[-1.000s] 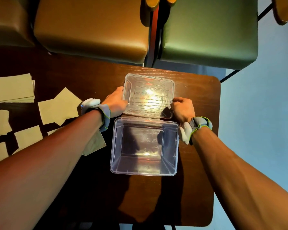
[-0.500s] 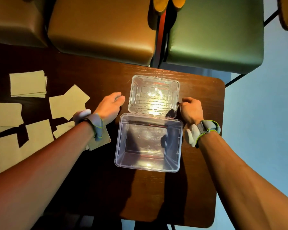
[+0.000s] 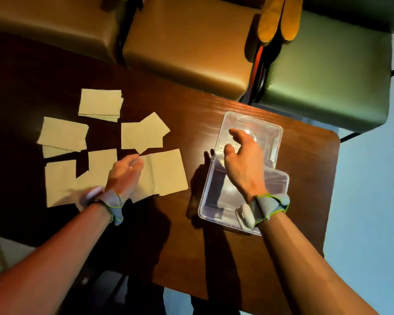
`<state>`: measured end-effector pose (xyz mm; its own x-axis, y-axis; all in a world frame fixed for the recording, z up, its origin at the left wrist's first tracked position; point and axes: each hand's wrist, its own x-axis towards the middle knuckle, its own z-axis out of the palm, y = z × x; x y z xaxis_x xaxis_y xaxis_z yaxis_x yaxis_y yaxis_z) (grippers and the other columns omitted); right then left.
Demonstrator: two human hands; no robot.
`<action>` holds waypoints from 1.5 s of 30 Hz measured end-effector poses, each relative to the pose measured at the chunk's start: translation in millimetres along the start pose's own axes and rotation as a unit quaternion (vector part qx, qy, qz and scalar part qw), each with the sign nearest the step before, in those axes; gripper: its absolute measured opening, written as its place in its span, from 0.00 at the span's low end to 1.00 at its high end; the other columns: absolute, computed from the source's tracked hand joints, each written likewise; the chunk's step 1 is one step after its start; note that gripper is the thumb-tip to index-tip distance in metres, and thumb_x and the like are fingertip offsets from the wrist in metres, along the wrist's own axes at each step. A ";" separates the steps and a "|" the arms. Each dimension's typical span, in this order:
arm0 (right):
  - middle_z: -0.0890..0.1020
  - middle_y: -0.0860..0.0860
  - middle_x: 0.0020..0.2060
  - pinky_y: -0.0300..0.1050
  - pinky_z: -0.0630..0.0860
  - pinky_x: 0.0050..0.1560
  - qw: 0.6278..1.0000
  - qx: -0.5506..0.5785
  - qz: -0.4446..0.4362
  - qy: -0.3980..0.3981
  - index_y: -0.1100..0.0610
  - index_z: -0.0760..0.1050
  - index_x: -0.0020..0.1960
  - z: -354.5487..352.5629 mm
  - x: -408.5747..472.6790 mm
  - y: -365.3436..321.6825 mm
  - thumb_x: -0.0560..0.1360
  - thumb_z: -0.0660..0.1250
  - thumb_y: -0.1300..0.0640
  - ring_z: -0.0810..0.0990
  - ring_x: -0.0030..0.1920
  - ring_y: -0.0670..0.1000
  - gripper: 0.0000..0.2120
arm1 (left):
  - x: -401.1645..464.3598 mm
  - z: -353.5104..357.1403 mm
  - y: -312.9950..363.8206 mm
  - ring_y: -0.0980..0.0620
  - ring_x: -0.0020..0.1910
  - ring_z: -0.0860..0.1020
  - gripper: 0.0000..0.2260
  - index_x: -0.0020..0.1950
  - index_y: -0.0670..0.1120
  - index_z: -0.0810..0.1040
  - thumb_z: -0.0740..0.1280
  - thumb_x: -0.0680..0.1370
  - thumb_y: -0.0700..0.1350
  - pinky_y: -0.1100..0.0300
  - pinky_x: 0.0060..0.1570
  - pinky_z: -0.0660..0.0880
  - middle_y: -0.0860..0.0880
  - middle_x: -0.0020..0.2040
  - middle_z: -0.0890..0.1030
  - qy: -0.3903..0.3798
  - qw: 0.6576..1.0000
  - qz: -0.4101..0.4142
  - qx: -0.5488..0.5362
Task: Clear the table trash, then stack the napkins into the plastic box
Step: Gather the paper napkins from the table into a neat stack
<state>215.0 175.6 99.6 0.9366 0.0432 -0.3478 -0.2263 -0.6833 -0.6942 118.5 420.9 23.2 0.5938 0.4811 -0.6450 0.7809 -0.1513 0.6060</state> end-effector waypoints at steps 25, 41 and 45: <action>0.73 0.58 0.64 0.60 0.65 0.66 0.957 -0.188 0.221 -0.021 0.55 0.67 0.65 199.0 -18.9 6.5 0.71 0.73 0.47 0.70 0.67 0.63 0.28 | 6.1 -12.7 -82.5 0.40 0.79 0.52 0.22 0.75 0.49 0.70 0.62 0.80 0.45 0.46 0.73 0.64 0.46 0.81 0.52 -0.138 0.906 0.143 0.373; 0.77 0.56 0.59 0.57 0.72 0.62 0.985 -0.129 0.103 -0.052 0.54 0.75 0.62 219.1 -43.1 6.3 0.75 0.66 0.39 0.75 0.61 0.61 0.23 | -3.1 -4.9 -82.3 0.43 0.72 0.67 0.19 0.71 0.44 0.74 0.59 0.81 0.33 0.55 0.70 0.63 0.46 0.74 0.70 -0.056 0.966 0.152 0.204; 0.76 0.56 0.59 0.57 0.70 0.63 0.982 -0.137 0.109 -0.071 0.54 0.74 0.62 222.9 -42.5 0.0 0.73 0.69 0.42 0.75 0.61 0.61 0.23 | -2.9 -6.3 -81.6 0.44 0.72 0.69 0.21 0.72 0.45 0.71 0.56 0.81 0.31 0.53 0.70 0.66 0.45 0.71 0.73 -0.049 0.980 0.129 0.147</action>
<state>115.5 336.2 -26.1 0.8228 -0.0372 -0.5671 -0.3178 -0.8573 -0.4050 51.9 437.3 -21.5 0.7828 0.3123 -0.5383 0.6167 -0.5051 0.6038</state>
